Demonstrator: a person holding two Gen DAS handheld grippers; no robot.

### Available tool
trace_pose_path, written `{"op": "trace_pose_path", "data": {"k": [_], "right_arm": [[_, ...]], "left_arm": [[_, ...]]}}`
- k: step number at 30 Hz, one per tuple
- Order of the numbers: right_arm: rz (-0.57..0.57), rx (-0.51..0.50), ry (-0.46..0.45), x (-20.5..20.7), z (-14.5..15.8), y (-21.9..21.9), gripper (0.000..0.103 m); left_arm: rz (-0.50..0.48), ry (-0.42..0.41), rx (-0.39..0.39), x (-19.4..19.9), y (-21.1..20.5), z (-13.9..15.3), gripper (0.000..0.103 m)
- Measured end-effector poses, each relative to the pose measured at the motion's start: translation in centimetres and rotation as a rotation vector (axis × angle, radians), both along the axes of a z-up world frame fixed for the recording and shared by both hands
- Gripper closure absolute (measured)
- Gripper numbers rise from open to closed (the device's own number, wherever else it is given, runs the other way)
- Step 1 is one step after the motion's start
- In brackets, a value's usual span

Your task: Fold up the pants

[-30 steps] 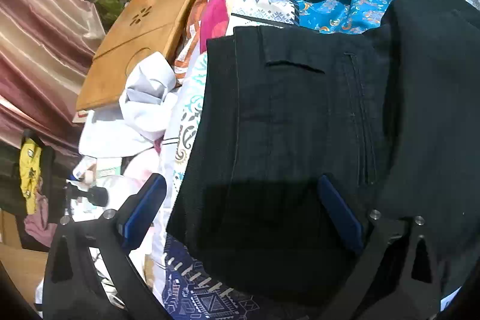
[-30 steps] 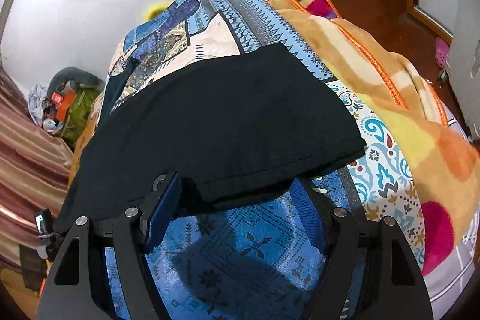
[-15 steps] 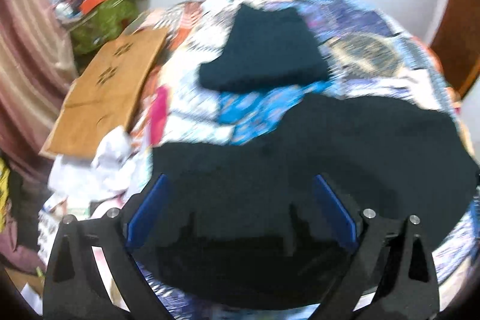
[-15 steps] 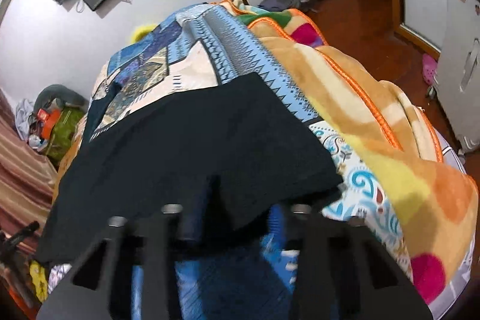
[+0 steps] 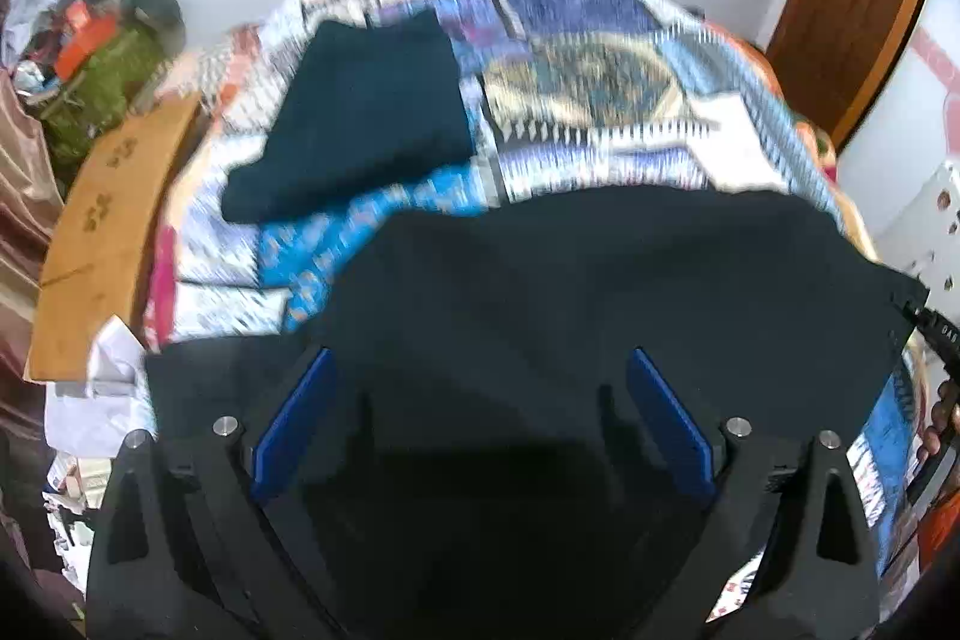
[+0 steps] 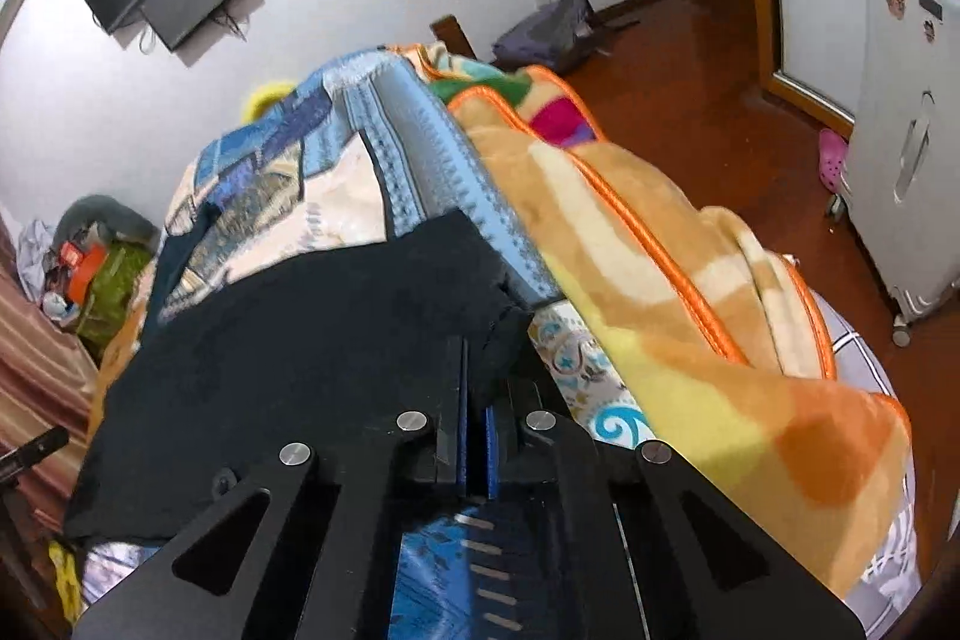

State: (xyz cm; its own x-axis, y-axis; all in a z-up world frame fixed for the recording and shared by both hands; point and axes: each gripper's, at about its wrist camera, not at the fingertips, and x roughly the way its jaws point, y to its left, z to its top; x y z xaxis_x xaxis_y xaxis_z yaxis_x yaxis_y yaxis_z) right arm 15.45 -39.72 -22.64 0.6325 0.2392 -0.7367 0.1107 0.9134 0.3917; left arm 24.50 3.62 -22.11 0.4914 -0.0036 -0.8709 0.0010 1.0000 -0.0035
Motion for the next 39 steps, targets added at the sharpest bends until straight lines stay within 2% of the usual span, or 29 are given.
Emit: {"op": "trace_pose_path", "data": {"k": [4, 8, 11, 12, 13, 14, 19, 25, 31, 32, 34, 35, 39], "right_arm": [[0.008, -0.052, 0.002, -0.3, 0.3, 0.0, 0.100], [0.008, -0.076, 0.034, -0.9, 1.6, -0.4, 0.091], [0.039, -0.090, 0.043, -1.9, 2.3, 0.1, 0.072], [0.041, -0.085, 0.049, -2.2, 2.4, 0.3, 0.058], [0.042, -0.068, 0.051, -2.6, 2.4, 0.4, 0.051], [0.042, -0.036, 0.058, -3.1, 2.2, 0.7, 0.051], [0.040, 0.108, 0.135, -3.3, 0.2, 1.4, 0.051], [-0.023, 0.178, 0.117, -2.0, -0.8, 1.1, 0.051], [-0.026, 0.149, 0.079, -0.3, -1.5, 1.2, 0.052], [-0.026, 0.130, 0.072, 0.0, -1.4, 1.3, 0.055], [-0.022, 0.091, 0.069, 0.4, -1.2, 1.3, 0.089], [-0.004, 0.100, 0.070, 0.7, -1.1, 1.2, 0.094], [0.019, 0.077, 0.021, 1.0, 0.7, 1.2, 0.097]], "left_arm": [[-0.005, 0.074, 0.030, -0.1, -0.7, -2.9, 0.005], [-0.010, 0.037, 0.049, -0.7, -0.9, -2.8, 0.003], [-0.010, 0.023, 0.070, -0.8, -1.2, -2.9, 0.001], [-0.011, 0.018, 0.076, -0.7, -1.3, -2.9, 0.001], [-0.013, 0.011, 0.086, -0.8, -1.5, -2.8, 0.001], [-0.014, 0.007, 0.091, -0.8, -1.6, -2.8, 0.001], [-0.012, -0.004, 0.099, -0.9, -1.6, -2.8, 0.001], [-0.017, -0.015, 0.122, -0.9, -1.9, -2.8, 0.001], [-0.011, -0.018, 0.121, -1.0, -1.9, -2.8, 0.001], [-0.010, -0.017, 0.120, -0.9, -1.9, -2.8, 0.001], [-0.010, -0.014, 0.117, -0.9, -1.8, -2.8, 0.001], [-0.010, -0.013, 0.116, -0.9, -1.8, -2.8, 0.001], [-0.023, -0.003, 0.093, -0.8, -1.6, -2.5, 0.001]]}}
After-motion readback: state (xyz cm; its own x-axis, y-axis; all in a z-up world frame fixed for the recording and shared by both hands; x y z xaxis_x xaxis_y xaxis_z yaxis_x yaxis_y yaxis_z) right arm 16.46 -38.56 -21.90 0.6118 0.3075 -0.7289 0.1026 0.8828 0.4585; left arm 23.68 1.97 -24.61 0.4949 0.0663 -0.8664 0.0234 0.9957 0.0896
